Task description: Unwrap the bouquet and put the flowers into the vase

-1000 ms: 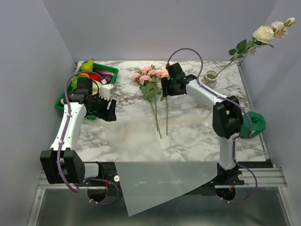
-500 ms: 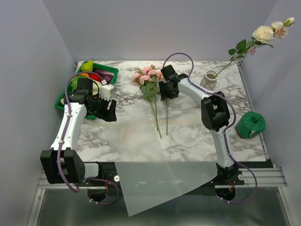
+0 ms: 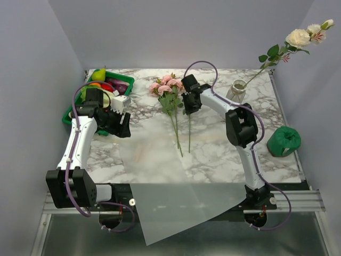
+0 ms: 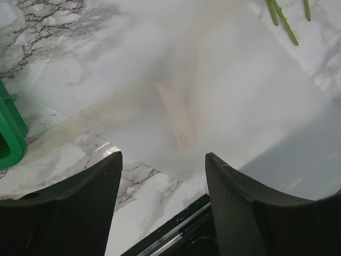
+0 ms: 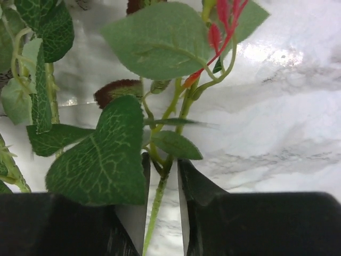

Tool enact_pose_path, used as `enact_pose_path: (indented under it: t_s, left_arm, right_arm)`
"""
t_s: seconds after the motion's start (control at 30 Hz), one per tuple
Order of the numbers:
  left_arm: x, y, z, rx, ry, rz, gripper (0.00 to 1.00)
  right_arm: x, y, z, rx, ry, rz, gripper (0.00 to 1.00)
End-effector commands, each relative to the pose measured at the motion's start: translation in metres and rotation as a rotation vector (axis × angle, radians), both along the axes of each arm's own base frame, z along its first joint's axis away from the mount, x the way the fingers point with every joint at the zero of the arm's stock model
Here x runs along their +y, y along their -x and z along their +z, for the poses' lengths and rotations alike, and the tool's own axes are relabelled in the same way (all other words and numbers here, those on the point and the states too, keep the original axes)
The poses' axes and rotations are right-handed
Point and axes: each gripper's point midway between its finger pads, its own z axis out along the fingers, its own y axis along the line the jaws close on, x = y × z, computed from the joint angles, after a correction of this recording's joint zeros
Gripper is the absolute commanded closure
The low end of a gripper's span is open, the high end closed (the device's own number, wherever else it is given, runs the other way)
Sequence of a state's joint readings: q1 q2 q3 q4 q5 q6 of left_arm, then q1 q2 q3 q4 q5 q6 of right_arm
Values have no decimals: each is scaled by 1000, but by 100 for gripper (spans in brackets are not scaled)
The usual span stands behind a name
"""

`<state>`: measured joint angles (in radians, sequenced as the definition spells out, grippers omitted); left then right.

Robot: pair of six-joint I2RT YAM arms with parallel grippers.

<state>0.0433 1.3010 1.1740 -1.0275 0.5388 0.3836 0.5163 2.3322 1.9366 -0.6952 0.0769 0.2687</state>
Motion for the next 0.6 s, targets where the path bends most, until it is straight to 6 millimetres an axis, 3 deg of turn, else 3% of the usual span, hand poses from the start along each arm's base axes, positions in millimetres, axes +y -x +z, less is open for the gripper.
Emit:
enact_pose_path:
  t_s: [0.0, 0.07, 0.2, 0.43, 0.57]
  left_arm:
    - [3, 4, -1, -2, -10, -4, 28]
    - [4, 4, -2, -1, -13, -3, 28]
    - [4, 3, 1, -5, -8, 0, 28]
    - [3, 5, 4, -11, 0, -3, 28]
    - [3, 7, 4, -14, -1, -2, 28]
  right_arm:
    - [2, 0, -13, 15, 8, -16, 77]
    - [3, -1, -7, 4, -2, -24, 82]
    - [4, -10, 28, -69, -24, -36, 87]
    - [1, -29, 140, -283, -70, -36, 92]
    - [-5, -30, 220, -437, -112, -20, 93]
